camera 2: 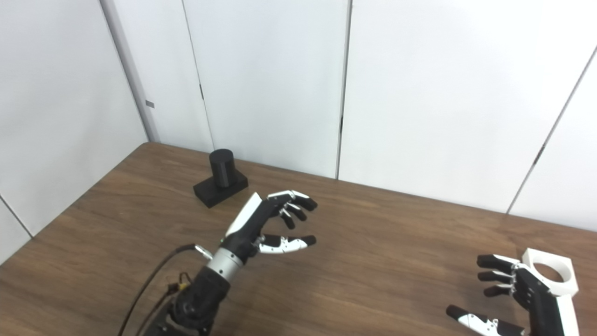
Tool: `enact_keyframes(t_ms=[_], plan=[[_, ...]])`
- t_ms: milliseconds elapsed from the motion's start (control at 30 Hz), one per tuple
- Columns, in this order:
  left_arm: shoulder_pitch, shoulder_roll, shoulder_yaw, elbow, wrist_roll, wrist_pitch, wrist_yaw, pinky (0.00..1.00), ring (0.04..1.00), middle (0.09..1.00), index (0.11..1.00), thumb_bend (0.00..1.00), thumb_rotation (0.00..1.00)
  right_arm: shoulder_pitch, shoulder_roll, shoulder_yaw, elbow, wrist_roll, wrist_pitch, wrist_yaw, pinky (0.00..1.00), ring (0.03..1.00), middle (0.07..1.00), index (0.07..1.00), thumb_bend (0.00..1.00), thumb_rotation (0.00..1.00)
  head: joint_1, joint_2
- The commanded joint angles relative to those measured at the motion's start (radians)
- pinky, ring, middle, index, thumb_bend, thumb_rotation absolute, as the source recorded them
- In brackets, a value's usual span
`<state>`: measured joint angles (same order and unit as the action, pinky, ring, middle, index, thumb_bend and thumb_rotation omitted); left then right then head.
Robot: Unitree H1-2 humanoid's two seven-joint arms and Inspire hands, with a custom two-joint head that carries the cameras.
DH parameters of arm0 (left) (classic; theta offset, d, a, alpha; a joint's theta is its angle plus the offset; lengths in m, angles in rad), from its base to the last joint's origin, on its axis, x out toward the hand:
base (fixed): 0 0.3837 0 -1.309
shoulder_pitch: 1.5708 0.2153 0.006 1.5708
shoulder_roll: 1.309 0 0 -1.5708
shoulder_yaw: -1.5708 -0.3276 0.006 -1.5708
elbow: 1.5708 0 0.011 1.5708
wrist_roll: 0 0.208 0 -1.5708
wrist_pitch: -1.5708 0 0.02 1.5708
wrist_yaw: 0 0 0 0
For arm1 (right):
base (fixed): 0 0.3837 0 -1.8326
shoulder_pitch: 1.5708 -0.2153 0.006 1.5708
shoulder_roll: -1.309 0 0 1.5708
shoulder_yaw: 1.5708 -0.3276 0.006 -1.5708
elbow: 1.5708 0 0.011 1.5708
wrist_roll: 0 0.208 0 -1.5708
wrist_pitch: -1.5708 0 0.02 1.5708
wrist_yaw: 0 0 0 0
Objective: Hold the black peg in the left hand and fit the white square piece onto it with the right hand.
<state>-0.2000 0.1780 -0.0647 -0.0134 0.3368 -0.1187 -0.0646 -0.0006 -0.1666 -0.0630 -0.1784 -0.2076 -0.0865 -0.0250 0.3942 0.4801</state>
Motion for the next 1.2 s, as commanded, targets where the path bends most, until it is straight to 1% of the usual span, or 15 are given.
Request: enact_keyframes(t_ms=[0, 167, 333, 400, 467, 567, 633, 767, 900, 1000, 1167], plan=[[-0.054, 0.024, 0.011, -0.047, -0.003, 0.008, -0.002, 0.47, 0.598, 0.677, 0.643, 0.75, 0.05, -0.032, -0.015, -0.009, -0.039, 0.011, -0.021, 0.001, 0.47, 0.603, 0.663, 0.628, 0.5, 0.0, 0.001, 0.001], [-0.072, 0.058, 0.036, -0.061, -0.001, 0.026, 0.004, 0.48, 0.606, 0.668, 0.641, 0.79, 0.0, -0.03, -0.019, -0.007, -0.038, 0.017, -0.019, 0.001, 0.47, 0.606, 0.668, 0.634, 0.5, 0.0, 0.005, 0.0], [-0.082, 0.056, 0.08, -0.076, 0.041, 0.056, 0.064, 0.51, 0.633, 0.685, 0.65, 0.81, 0.0, -0.03, -0.021, -0.005, -0.038, 0.019, -0.023, 0.002, 0.46, 0.597, 0.665, 0.629, 0.49, 0.0, 0.009, 0.0], [-0.092, 0.06, 0.098, -0.08, 0.034, 0.069, 0.074, 0.52, 0.646, 0.692, 0.649, 0.81, 0.0, -0.03, -0.021, -0.006, -0.036, 0.023, -0.024, 0.002, 0.46, 0.596, 0.664, 0.629, 0.49, 0.0, 0.008, 0.0], [-0.104, 0.067, 0.115, -0.074, 0.019, 0.068, 0.081, 0.56, 0.668, 0.707, 0.657, 0.8, 0.0, -0.031, -0.022, -0.006, -0.034, 0.024, -0.029, 0.001, 0.46, 0.591, 0.661, 0.628, 0.5, 0.0, 0.008, 0.0], [-0.123, 0.079, 0.137, -0.055, 0.013, 0.057, 0.091, 0.57, 0.676, 0.714, 0.662, 0.8, 0.0, -0.031, -0.023, -0.004, -0.039, 0.023, -0.024, 0.002, 0.46, 0.586, 0.661, 0.629, 0.49, 0.0, 0.009, -0.001], [-0.136, 0.095, 0.149, -0.06, 0.017, 0.085, 0.087, 0.58, 0.685, 0.721, 0.665, 0.79, 0.0, -0.031, -0.023, -0.004, -0.042, 0.023, -0.018, 0.002, 0.46, 0.587, 0.66, 0.628, 0.49, 0.0, 0.009, -0.001], [-0.162, 0.131, 0.162, -0.053, 0.042, 0.115, 0.097, 0.61, 0.703, 0.735, 0.678, 0.79, 0.0, -0.031, -0.023, -0.002, -0.045, 0.024, -0.019, 0.002, 0.46, 0.591, 0.659, 0.627, 0.49, 0.0, 0.009, -0.001], [-0.178, 0.165, 0.163, -0.045, 0.093, 0.145, 0.116, 0.62, 0.731, 0.754, 0.68, 0.78, 0.03, -0.031, -0.024, -0.002, -0.047, 0.016, -0.018, 0.0, 0.45, 0.587, 0.654, 0.623, 0.49, 0.0, 0.011, 0.001], [-0.186, 0.186, 0.165, -0.04, 0.116, 0.157, 0.12, 0.67, 0.777, 0.781, 0.693, 0.77, 0.07, -0.03, -0.024, -0.001, -0.048, 0.018, -0.02, 0.001, 0.45, 0.584, 0.656, 0.625, 0.49, 0.0, 0.009, 0.002], [-0.204, 0.204, 0.184, -0.004, 0.099, 0.139, 0.14, 0.6, 0.759, 0.766, 0.687, 0.8, 0.07, -0.028, -0.021, -0.002, -0.059, 0.02, -0.001, 0.003, 0.46, 0.589, 0.66, 0.629, 0.49, 0.0, 0.009, 0.002]])
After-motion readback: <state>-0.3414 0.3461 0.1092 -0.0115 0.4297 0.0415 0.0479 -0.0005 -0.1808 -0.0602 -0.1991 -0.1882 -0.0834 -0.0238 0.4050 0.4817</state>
